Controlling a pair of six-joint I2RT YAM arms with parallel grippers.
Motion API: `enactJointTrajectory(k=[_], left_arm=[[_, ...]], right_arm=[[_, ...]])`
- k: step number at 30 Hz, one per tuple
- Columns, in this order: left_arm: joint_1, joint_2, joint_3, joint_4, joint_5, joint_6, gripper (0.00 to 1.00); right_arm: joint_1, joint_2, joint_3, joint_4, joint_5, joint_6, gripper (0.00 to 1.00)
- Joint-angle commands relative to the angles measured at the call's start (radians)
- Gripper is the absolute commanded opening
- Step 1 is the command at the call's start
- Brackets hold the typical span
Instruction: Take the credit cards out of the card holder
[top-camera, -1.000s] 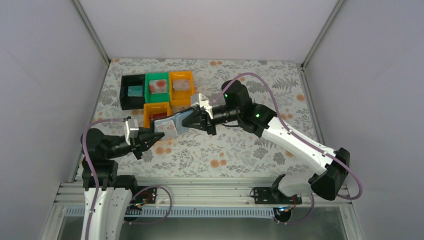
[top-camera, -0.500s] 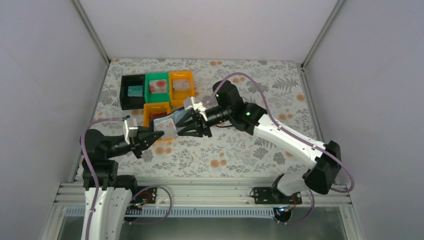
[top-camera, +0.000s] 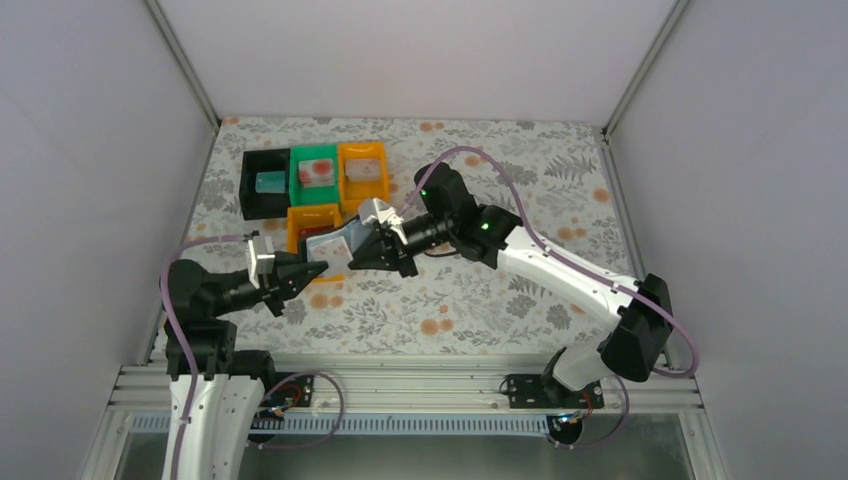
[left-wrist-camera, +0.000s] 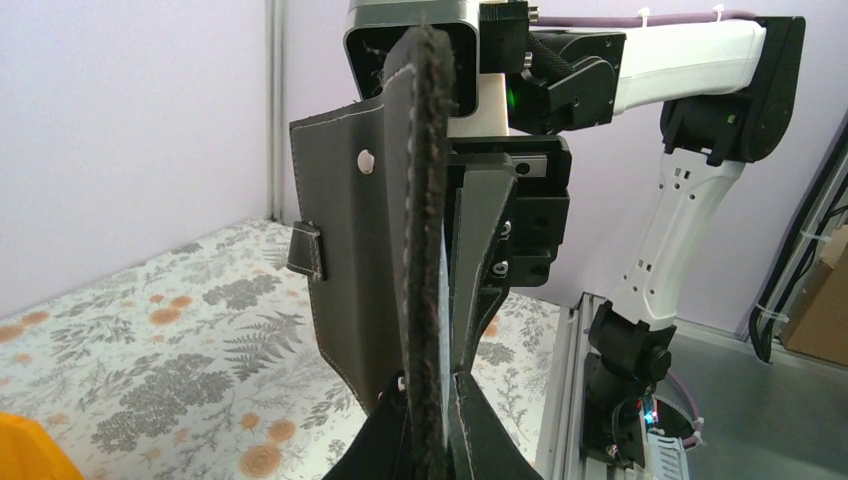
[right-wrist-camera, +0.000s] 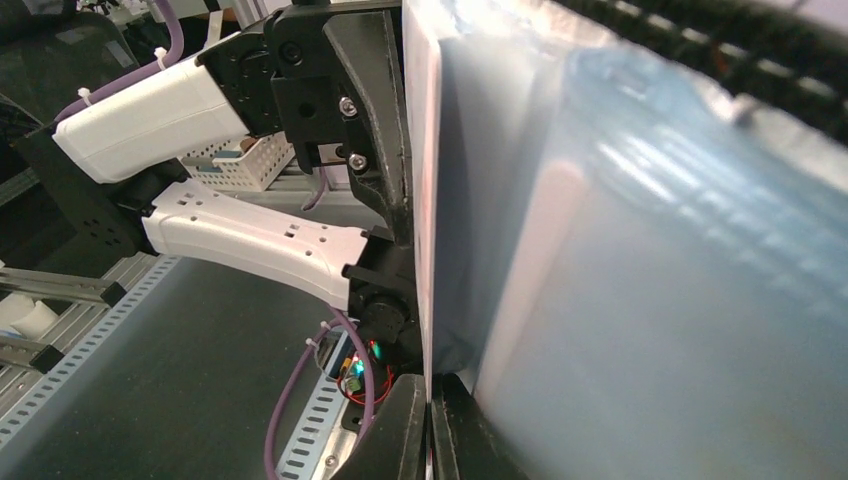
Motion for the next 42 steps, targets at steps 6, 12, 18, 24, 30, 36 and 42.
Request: enactJointTrajectory(k=[6,12,18,24,30,36,42], left_arm=[[0.003,-0.014,0.001,-0.013,0.030,0.018,0.13],[0.003,-0.011,0.008,-0.024,0.036,0.026,0.08],[0.003,-0.003,0.020,-0.036,0.035,0.034,0.02],[0.003,-0.002,0.015,-0.025,0.030,0.030,0.02],[0.003,-0.003,0.014,-0.028,0.034,0.040,0.02],[0.003,-0.006,0.013,-0.037,0.031,0.043,0.02],[0.002,-0.012,0.012,-0.049,0.026,0.043,0.03]], right_arm=[[-0.001,-0.066,0.005,0.021,0.068,-0.005,0.04],[-0.010,-0.068,0.011,0.002,0.070,-0.008,0.04],[-0.015,-0.071,0.025,-0.036,0.074,-0.039,0.07],[-0.015,-0.068,0.033,-0.053,0.031,-0.052,0.13],[-0.015,-0.067,0.036,-0.028,0.001,-0.045,0.15],[-0.015,-0.062,0.048,-0.036,0.000,-0.047,0.04],[-0.029,-0.104,0.006,-0.013,0.070,-0.019,0.04]])
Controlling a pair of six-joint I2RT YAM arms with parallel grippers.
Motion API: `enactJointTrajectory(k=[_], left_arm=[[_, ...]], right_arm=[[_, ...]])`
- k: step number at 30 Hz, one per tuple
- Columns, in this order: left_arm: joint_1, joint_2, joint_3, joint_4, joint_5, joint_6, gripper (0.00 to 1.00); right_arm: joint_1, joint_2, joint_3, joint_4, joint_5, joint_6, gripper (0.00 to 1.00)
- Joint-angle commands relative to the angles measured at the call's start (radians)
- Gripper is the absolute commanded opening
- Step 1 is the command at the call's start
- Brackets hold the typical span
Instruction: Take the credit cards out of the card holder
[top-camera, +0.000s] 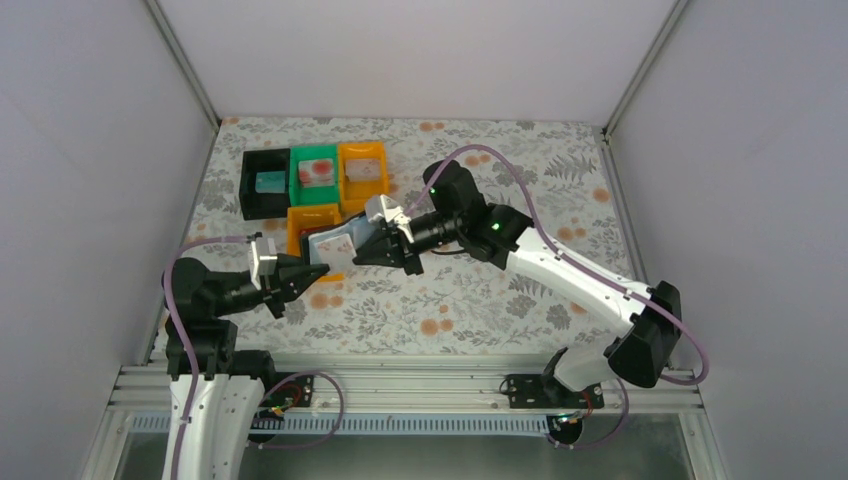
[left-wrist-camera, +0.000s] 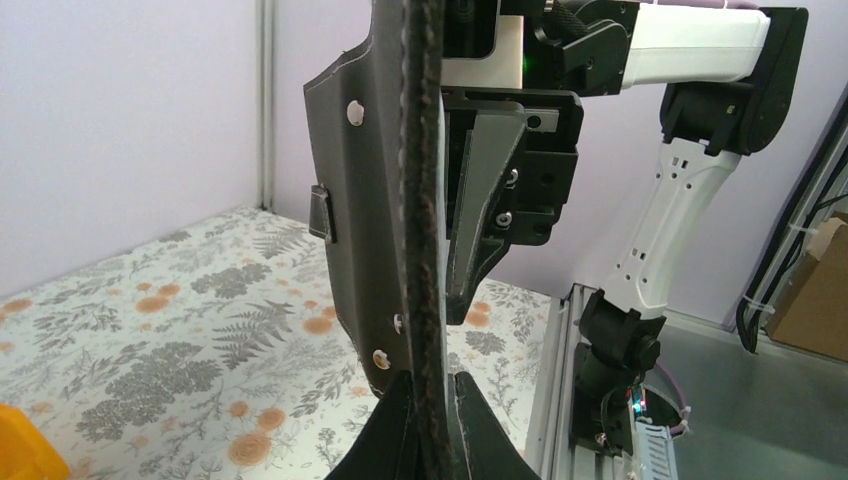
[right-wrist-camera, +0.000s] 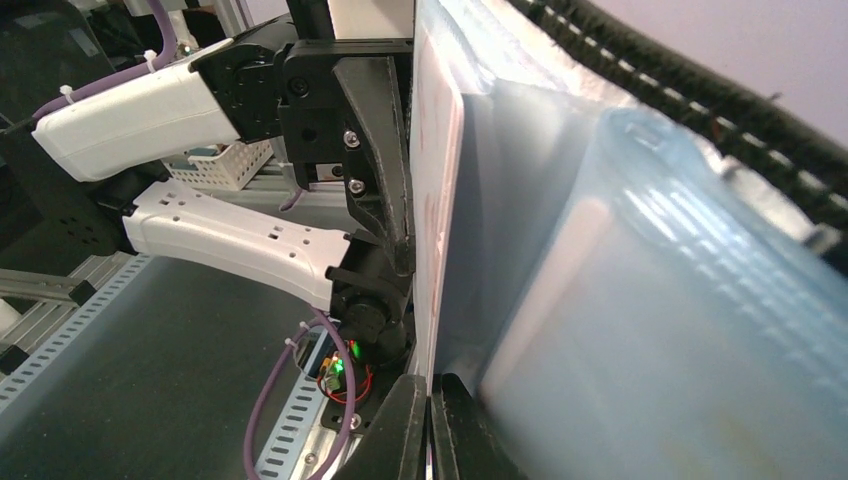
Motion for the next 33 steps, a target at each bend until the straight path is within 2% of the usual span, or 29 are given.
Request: enactJointTrajectory(k=[1,14,20,21,25,28,33], left_arm=[[0.003,-0.012,0.009,-0.006,0.006,0.014,0.03],[0.003,-0.010,0.018,-0.006,0.011,0.018,0.03],[0.002,-0.010,0.015,0.010,0.005,0.009,0.02],[0.003,-0.009,0.013,0.017,0.005,0.006,0.02],[0.003,-0.010,0.011,0.024,0.008,0.001,0.02],[0.003,-0.009,0.009,0.025,0.011,0.006,0.02],[0.002,-0.009,0.002,0.037,0.009,-0.001,0.02]], right_arm=[[-0.017,-0.062,-0.005,0.022,0.035,0.017,0.04],[-0.045,-0.095,-0.028,-0.019,0.082,0.007,0.04],[-0.046,-0.069,-0.008,0.015,-0.004,0.037,0.04],[-0.045,-0.062,-0.004,0.014,-0.019,0.037,0.05],[-0.037,-0.034,0.013,0.003,-0.093,0.012,0.23],[-0.029,-0.019,0.017,0.008,-0.096,0.015,0.27],[-0.020,0.005,0.032,0.038,-0.124,0.027,0.28]])
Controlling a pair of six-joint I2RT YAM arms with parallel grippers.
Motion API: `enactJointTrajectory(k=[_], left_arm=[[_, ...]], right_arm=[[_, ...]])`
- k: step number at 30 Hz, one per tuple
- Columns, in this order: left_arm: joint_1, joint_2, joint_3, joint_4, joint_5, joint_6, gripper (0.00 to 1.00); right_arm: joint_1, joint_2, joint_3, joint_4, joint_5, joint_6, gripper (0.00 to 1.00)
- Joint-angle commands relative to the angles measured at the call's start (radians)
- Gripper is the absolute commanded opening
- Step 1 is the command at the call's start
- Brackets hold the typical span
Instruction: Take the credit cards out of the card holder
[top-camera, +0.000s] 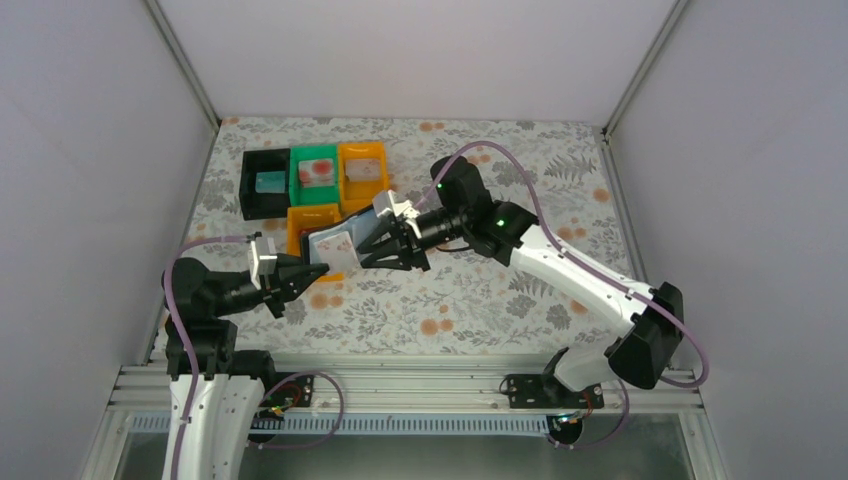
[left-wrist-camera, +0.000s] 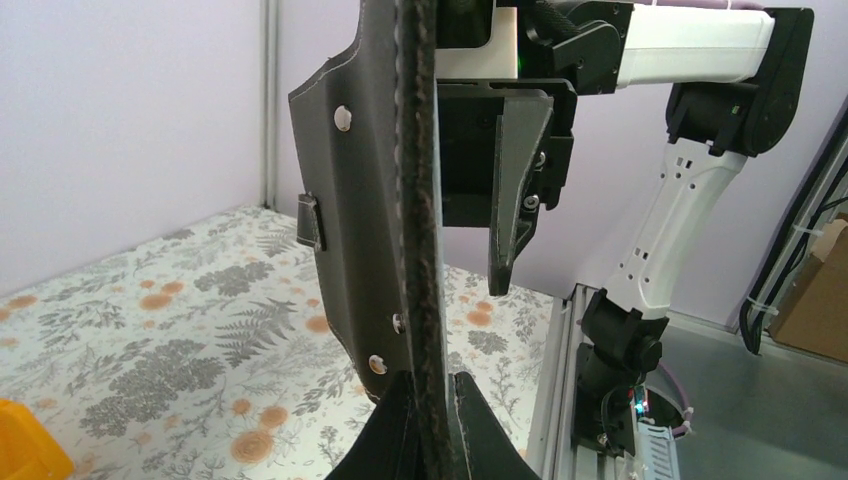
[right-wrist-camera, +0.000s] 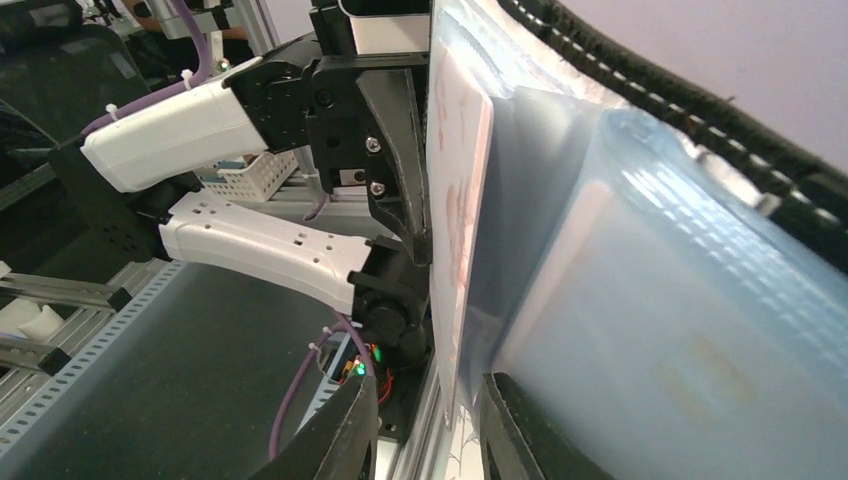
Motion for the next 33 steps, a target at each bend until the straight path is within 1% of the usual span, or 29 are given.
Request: enactJointTrajectory(k=[1,4,8,9,11,12,19,24,33], left_arm=[[0.003,-0.008,0.003,0.043,0.015,-0.002,0.02],[0.003,-0.008,0.003,0.043,0.015,-0.002,0.02],[0.003,-0.009,0.002,0.042,0.016,0.001,0.02],[0.003,-0.010,0.002,0.042,0.015,0.001,0.02],[0.003,-0.010,0.002,0.040,0.015,0.001,0.02],[0.003,-0.011,0.003,0.040,0.016,0.001,0.02],[0.003,-0.019,0.004,0.028,0.011,-0.002,0.04],[0.002,-0.022,0.004,0.024,0.016,-0.002,0.10],[0.002,-0.024,0.002,0.023,0.018,-0.006,0.11]], right_arm=[[0.018,0.028,0.052,0.040,-0.054,0.007,0.28],[0.022,0.044,0.059,0.044,-0.058,0.007,0.26],[0.026,0.064,0.075,0.050,-0.061,0.017,0.20],[0.027,0.068,0.081,0.053,-0.061,0.021,0.16],[0.029,0.068,0.082,0.061,-0.060,0.028,0.05],[0.029,0.065,0.080,0.066,-0.056,0.032,0.04],[0.029,0.018,0.035,0.120,0.031,0.067,0.04],[0.026,0.010,0.030,0.096,0.084,0.059,0.04],[0.017,-0.019,0.024,0.074,0.113,0.047,0.04]])
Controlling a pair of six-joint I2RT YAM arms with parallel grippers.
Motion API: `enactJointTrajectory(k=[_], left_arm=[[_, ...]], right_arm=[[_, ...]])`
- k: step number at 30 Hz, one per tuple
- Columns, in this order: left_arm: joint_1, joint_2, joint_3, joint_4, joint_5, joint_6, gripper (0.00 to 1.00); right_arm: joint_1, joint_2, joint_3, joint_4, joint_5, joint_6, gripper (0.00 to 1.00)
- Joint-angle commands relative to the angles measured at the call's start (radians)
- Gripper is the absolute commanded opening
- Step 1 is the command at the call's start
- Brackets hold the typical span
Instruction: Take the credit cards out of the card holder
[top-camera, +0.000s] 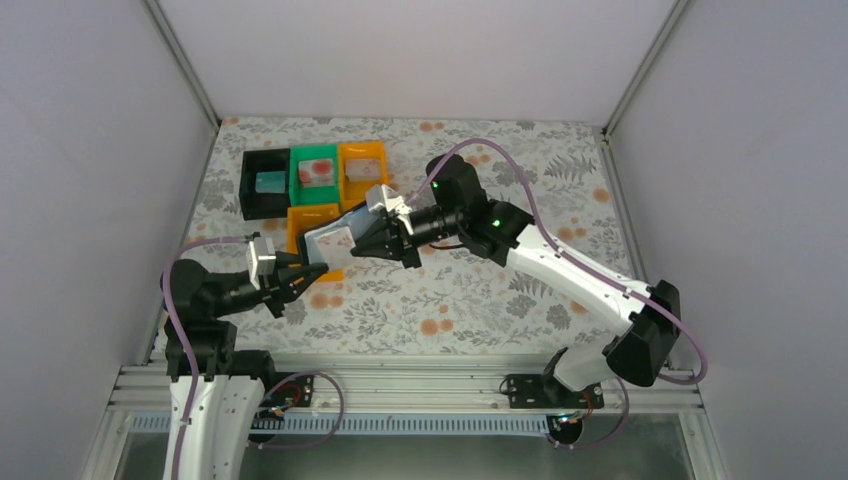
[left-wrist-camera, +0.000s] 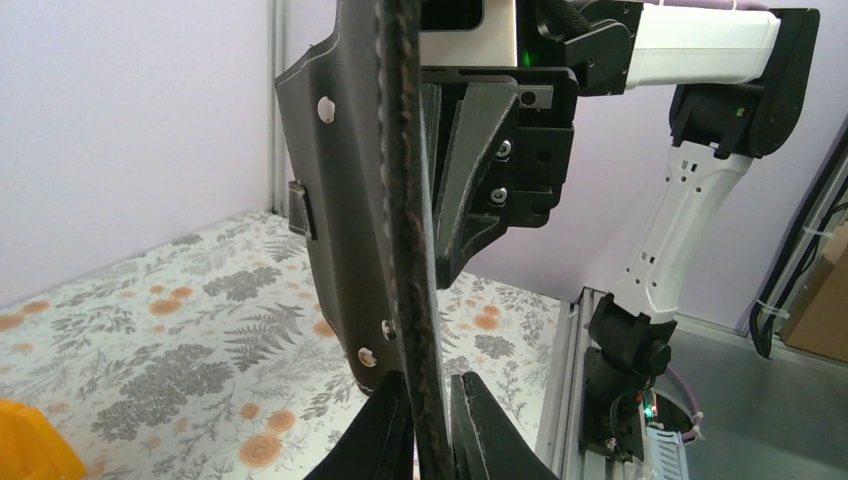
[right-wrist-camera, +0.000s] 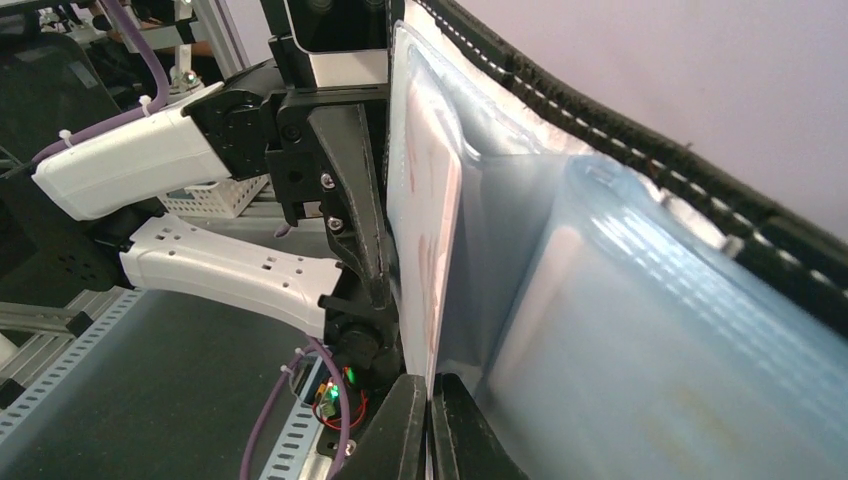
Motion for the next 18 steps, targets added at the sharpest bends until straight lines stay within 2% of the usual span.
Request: enactJointTrajectory(k=[1,2,3,13,18], left_arm=[[0.002,-0.016,0.003,0.013,0.027,-0.002,0.10],[0.003,-0.016,0.004,0.014,0.022,-0.002,0.05],[0.003,-0.015,0.004,0.014,0.016,-0.003,0.03],[0.003,-0.016,0.008,0.037,-0.046,-0.024,0.02],[0.003,-0.022,-0.001,0.043,-0.047,-0.015,0.02]], right_arm=[[-0.005,-0.049,-0.011,0.012,0.047,-0.007,0.04],[-0.005,-0.052,-0.012,0.008,0.047,-0.010,0.04],[-0.006,-0.054,-0.011,0.002,0.049,-0.014,0.04],[-0.015,-0.054,-0.011,-0.059,0.031,-0.057,0.04],[-0.012,-0.003,0.016,-0.057,-0.059,-0.045,0.09]])
